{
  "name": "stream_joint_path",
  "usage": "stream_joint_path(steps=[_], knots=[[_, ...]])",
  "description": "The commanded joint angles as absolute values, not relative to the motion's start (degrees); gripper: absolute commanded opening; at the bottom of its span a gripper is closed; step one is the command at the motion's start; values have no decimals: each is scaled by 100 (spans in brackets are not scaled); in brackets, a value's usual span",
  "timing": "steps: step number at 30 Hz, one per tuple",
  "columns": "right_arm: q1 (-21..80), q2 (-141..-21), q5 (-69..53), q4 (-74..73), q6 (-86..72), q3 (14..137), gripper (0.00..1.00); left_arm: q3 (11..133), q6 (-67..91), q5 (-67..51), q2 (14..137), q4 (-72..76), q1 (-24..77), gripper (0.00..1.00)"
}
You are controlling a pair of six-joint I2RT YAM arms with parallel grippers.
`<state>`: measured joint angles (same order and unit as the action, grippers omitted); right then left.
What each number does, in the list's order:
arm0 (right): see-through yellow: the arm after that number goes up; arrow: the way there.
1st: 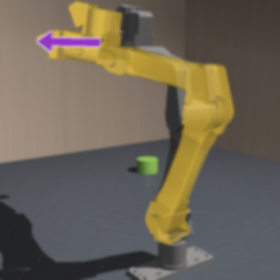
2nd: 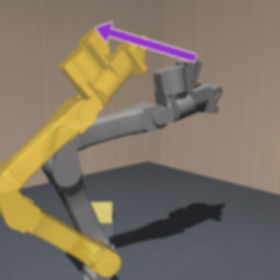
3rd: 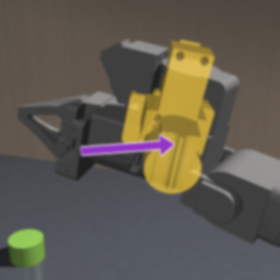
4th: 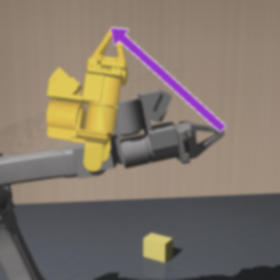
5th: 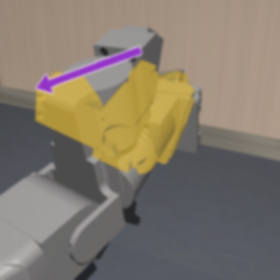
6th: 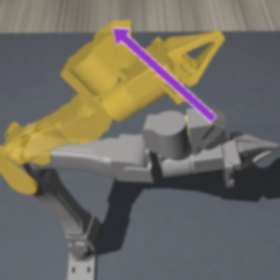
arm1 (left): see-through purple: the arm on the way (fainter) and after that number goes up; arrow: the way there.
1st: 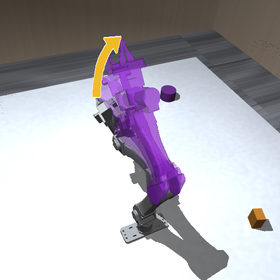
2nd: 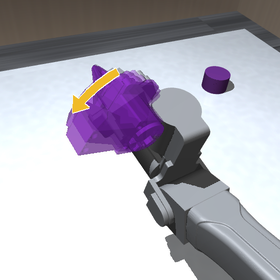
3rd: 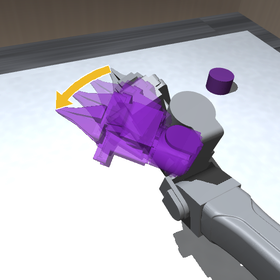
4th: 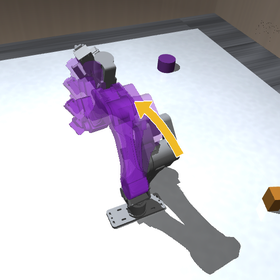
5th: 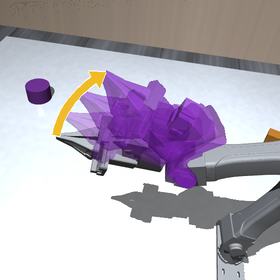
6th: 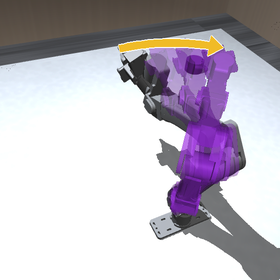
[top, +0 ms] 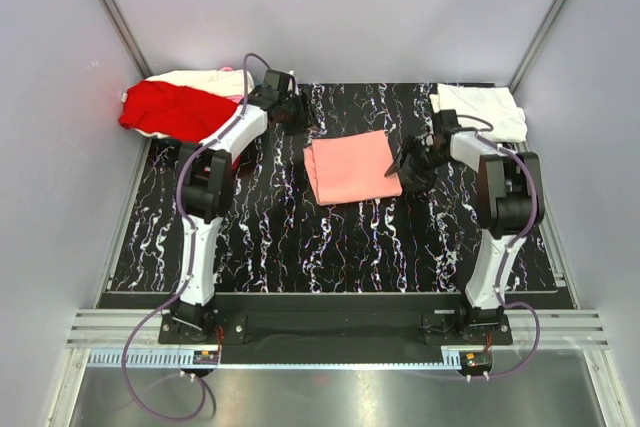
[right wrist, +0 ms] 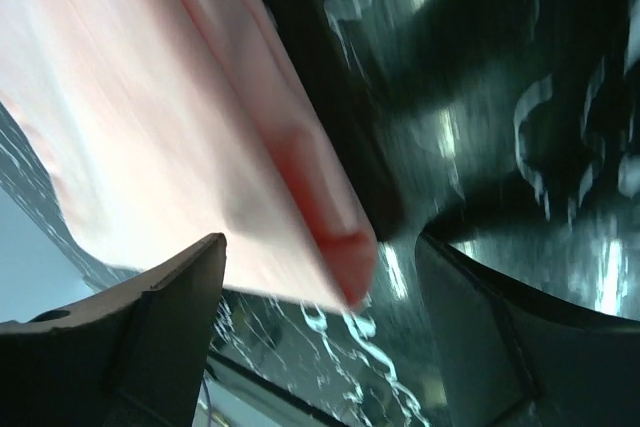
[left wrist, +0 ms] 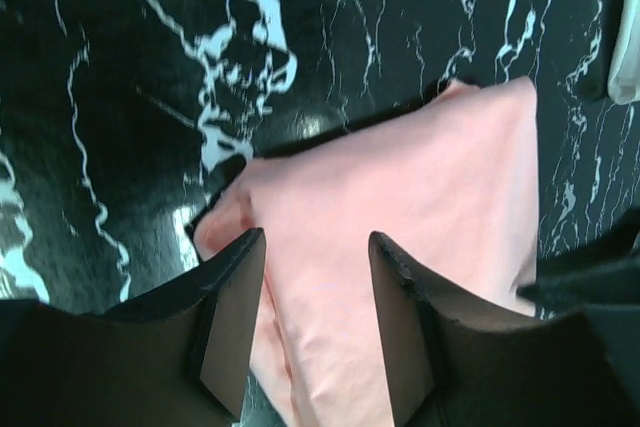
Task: Fold and stack the t-shirts
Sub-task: Fold the tshirt
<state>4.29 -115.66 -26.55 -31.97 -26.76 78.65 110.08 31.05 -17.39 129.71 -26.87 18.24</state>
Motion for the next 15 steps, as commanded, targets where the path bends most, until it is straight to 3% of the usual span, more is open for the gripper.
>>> stream_joint_path(steps=[1, 9, 15], knots=[[466, -10741, -2742, -2681, -2593, 7026, 84, 11767, 2874, -1775, 13552, -2785, 1697, 50], [711, -8924, -3487, -1016, -3347, 4915, 93, 11794, 2865, -2101, 13965, -2504, 1635, 49], [1774, -8158, -3393, 955, -4051, 3298, 96, 11445, 2997, -2364, 13975, -2023, 1635, 47]])
